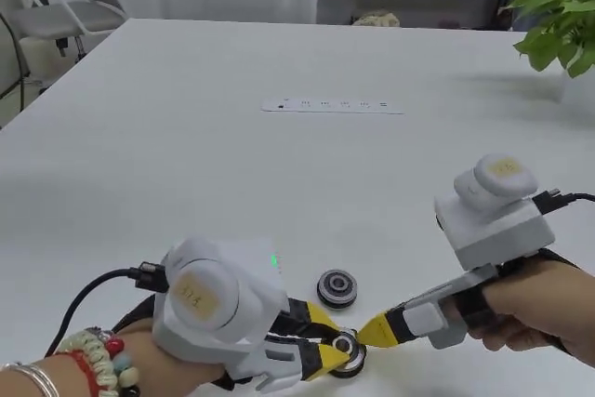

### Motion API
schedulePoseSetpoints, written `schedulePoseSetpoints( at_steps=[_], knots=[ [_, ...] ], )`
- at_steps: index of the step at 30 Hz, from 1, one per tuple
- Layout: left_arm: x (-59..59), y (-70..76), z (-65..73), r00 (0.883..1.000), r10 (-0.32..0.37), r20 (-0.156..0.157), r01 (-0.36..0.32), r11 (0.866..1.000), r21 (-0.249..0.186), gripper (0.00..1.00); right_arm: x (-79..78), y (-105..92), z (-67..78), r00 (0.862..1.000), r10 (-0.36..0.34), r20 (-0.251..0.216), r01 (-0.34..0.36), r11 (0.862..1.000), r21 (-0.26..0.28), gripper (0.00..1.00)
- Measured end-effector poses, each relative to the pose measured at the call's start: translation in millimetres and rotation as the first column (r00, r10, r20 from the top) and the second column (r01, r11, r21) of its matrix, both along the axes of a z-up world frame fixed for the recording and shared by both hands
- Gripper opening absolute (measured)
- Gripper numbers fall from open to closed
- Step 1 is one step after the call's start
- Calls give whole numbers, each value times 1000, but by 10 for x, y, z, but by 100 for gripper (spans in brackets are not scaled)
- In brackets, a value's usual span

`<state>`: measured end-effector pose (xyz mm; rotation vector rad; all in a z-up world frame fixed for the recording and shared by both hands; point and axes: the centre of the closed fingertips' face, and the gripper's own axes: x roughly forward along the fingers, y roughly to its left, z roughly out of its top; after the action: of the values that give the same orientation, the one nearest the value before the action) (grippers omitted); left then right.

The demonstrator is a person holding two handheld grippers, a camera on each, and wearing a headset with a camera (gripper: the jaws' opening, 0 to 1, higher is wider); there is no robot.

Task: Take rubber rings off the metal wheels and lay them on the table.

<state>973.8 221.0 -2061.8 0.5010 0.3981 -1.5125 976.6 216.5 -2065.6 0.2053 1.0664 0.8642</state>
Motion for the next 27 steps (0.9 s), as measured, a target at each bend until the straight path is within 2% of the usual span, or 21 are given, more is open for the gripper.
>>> schedulePoseSetpoints(
  at_steps=[11, 17, 19, 20, 22, 27],
  knots=[
    [-1, 0, 3, 1000, -1, -6, 1, 1000, -5, 7, -34, 67, 74, 1000, 7, -2, -7, 998, 55, 0],
    [8, 2, 2, 1000, 7, -11, -7, 1000, -13, 7, -53, 80, 99, 1000, 1, 0, -1, 998, 64, 0],
    [10, 3, 2, 1000, 7, -11, -7, 1000, -18, 7, -76, 122, 141, 1000, 3, -14, -2, 996, 95, 0],
    [10, 4, 3, 1000, 8, -13, -8, 1000, -21, 7, -48, 135, 190, 1000, -11, -2, 11, 994, 113, 0],
    [13, 5, 0, 1000, 10, -15, -11, 1000, -23, 7, 16, 91, 194, 999, -29, 23, 27, 996, 89, 0],
    [10, 13, 1, 1000, 11, -29, -12, 1000, -18, 8, -22, 16, 48, 1000, -24, -5, 25, 999, 28, 0]
  ],
)
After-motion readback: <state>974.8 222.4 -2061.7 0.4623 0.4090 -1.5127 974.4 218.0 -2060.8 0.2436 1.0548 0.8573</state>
